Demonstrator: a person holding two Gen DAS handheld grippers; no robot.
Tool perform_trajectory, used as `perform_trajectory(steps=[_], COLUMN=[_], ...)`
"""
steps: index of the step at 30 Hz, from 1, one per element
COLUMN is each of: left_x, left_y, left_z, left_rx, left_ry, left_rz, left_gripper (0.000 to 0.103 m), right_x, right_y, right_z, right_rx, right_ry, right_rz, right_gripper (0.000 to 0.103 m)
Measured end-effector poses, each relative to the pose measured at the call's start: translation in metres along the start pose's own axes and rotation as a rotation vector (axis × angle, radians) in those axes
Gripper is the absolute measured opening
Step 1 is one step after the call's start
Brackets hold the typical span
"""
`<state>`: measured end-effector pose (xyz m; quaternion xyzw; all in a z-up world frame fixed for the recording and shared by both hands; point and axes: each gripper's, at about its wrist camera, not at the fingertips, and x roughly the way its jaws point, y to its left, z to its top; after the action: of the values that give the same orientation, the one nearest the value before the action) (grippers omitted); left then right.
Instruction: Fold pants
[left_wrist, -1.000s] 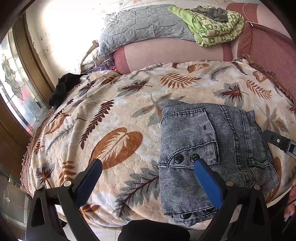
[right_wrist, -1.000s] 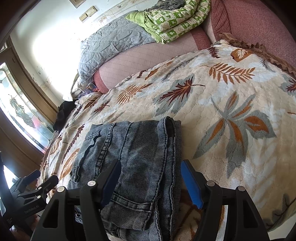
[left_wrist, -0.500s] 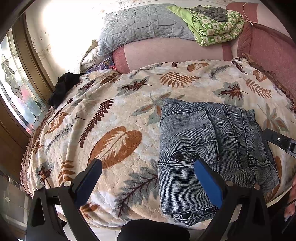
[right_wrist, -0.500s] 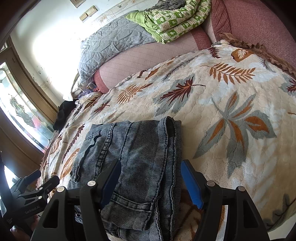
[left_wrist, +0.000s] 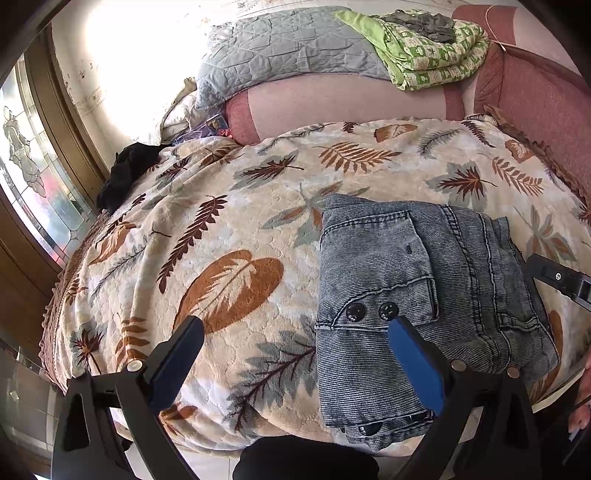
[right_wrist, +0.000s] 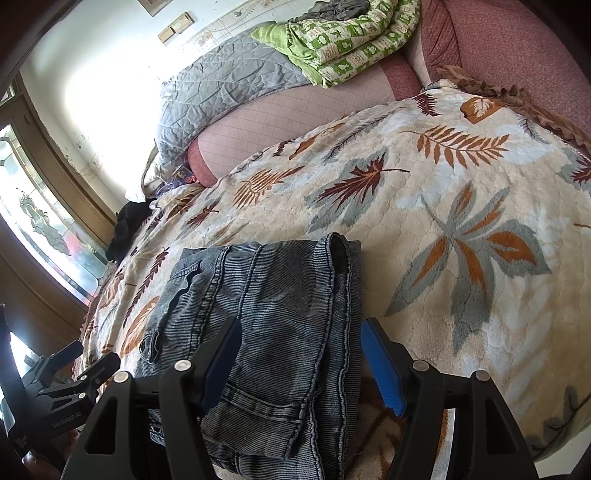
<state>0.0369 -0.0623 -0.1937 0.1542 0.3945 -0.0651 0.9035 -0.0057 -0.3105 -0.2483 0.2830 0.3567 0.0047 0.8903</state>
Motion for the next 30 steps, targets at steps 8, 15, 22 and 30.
perform_trajectory(steps=[8, 15, 22, 30], left_x=[0.0005, 0.0006, 0.0008, 0.0017], left_y=[-0.0002, -0.0007, -0.0007, -0.0012], left_z=[-0.0007, -0.0011, -0.0014, -0.0016], left_rx=[0.000, -0.002, -0.001, 0.000], left_ry=[0.001, 0.002, 0.004, 0.006], left_rz=[0.001, 0.000, 0.000, -0.002], left_gripper=[0.100, 0.100, 0.100, 0.100], right_x=[-0.0005, -0.0007, 0.0001, 0.0007], right_y=[-0.0003, -0.0006, -0.0005, 0.0003], right_z=[0.0002, 0.0004, 0.0005, -0.0002], right_rx=[0.001, 0.000, 0.001, -0.001], right_ry=[0.001, 0.003, 0.005, 0.005], right_rz=[0.000, 0.002, 0.002, -0.001], right_gripper=[0.071, 0.071, 0.071, 0.071])
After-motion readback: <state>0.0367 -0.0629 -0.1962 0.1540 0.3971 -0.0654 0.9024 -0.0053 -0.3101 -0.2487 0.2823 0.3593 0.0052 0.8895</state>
